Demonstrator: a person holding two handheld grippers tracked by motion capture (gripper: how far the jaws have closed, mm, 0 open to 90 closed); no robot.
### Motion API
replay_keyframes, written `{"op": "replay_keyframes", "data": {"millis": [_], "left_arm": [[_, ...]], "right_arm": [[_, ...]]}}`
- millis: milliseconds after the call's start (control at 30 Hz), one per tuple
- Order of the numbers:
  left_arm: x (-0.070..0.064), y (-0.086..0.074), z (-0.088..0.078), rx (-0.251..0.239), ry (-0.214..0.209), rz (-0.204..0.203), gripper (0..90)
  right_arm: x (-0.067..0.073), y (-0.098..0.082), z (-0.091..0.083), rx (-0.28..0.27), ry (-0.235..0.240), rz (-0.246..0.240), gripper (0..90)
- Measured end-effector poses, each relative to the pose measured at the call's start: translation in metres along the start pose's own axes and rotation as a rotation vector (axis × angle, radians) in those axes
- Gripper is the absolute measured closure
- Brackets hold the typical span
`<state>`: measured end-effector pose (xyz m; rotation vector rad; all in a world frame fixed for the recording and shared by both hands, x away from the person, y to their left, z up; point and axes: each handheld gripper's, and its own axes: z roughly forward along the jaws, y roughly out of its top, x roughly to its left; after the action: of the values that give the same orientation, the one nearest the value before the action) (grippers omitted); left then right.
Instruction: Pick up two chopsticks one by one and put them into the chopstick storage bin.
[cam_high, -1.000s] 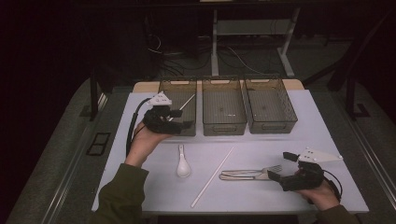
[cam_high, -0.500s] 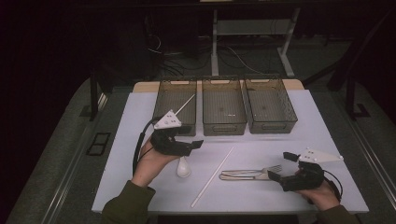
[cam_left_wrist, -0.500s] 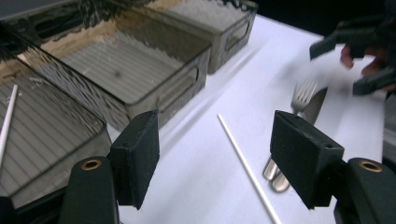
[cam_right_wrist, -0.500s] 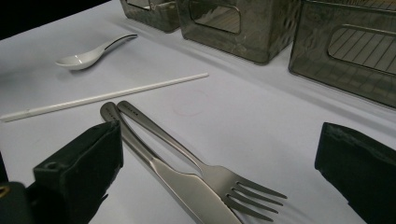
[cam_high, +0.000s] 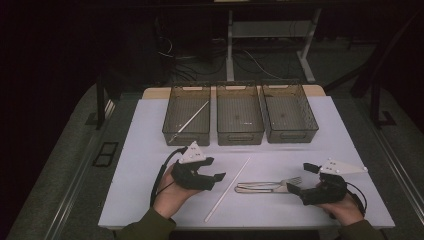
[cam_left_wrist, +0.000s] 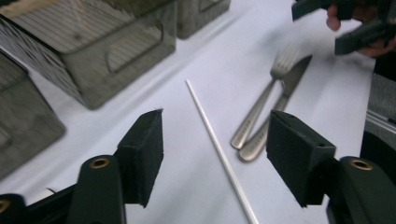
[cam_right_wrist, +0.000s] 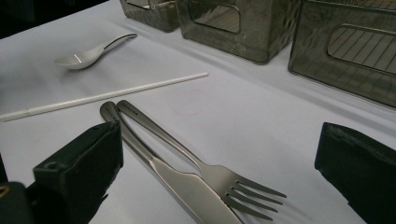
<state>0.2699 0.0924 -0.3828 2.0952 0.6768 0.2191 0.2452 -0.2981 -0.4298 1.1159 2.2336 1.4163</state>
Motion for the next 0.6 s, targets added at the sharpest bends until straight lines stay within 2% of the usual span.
{"op": "replay_keyframes", "data": {"millis": [233,333,600], "left_arm": [[-0.013,-0.012,0.01,0.032,-0.002,-0.006,46.9],[-0.016,-0.015,0.017,0.055,-0.003,-0.001,51.0],[-0.02,-0.019,0.037,0.118,0.015,-0.021,61.7]], "right_arm": [[0.001,0.0,0.0,0.0,0.002,-0.004,1.2],[0.001,0.0,0.0,0.003,0.002,-0.007,1.2],[0.001,0.0,0.0,0.006,0.0,-0.004,1.2]]}}
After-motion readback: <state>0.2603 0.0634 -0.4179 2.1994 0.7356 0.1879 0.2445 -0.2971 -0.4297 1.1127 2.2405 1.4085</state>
